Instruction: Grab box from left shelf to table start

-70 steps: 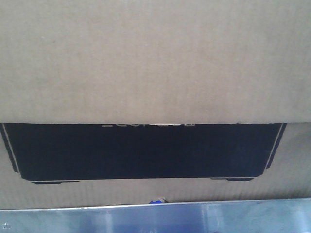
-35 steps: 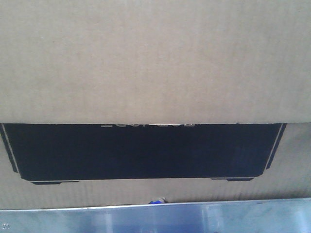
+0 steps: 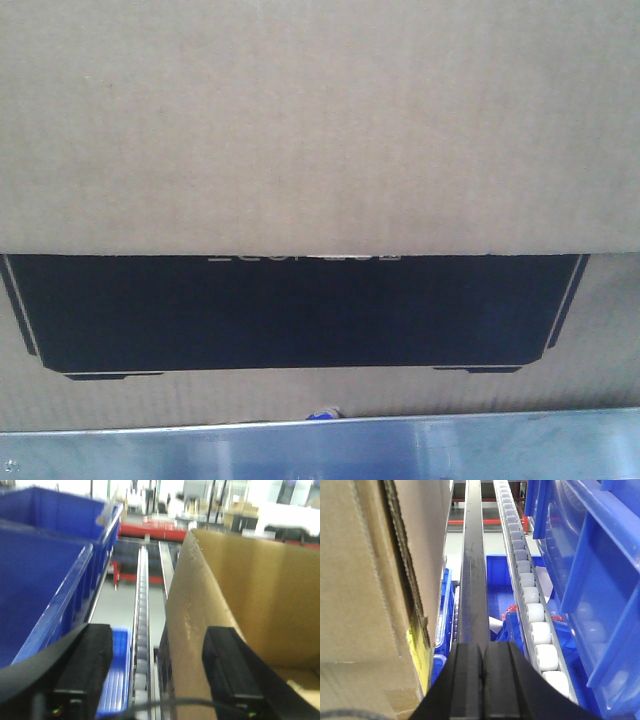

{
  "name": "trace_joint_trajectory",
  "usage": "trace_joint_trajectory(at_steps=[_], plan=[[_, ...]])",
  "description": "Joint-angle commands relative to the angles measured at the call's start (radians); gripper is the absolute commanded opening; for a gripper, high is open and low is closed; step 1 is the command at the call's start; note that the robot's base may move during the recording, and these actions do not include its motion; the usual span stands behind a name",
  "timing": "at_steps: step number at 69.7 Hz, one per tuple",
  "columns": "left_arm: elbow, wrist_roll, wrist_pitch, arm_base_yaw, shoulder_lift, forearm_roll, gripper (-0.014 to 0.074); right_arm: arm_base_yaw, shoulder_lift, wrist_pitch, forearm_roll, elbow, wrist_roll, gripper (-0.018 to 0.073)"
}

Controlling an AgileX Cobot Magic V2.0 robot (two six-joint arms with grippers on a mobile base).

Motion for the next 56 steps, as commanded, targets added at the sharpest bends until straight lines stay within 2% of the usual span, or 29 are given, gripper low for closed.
trace_joint_trajectory(at_steps=[1, 12, 22, 28, 32, 49, 56], plan=[[-0.141, -0.008, 0.041, -0.007, 0.094, 0.001, 0.0318, -0.004, -0.009, -0.094, -0.009, 0.002, -0.004, 0.0057], [-0.386, -0.008, 0.326, -0.017, 0.279, -0.022, 0.0318, -0.004, -0.009, -0.094, -0.009, 0.002, -0.004, 0.0057], [-0.534, -0.008, 0.420, -0.145, 0.420, -0.052, 0.0318, -0.004, -0.009, -0.094, -0.009, 0.002, -0.004, 0.0057], [-0.597, -0.012, 0.466, -0.213, 0.508, -0.024, 0.0318, -0.004, -0.009, -0.094, -0.009, 0.002, -0.004, 0.0057], [-0.635, -0.037, 0.514, -0.237, 0.566, -0.002, 0.0318, -0.004, -0.009, -0.094, -0.009, 0.002, -0.004, 0.0057], [-0.801, -0.155, 0.729, -0.237, 0.857, 0.066, 0.0318, -0.004, -0.009, -0.095, -0.009, 0.002, -0.004, 0.0057], [-0.849, -0.176, 0.802, -0.237, 0.955, 0.094, 0.0318, -0.004, -0.009, -0.095, -0.009, 0.002, -0.004, 0.0057]])
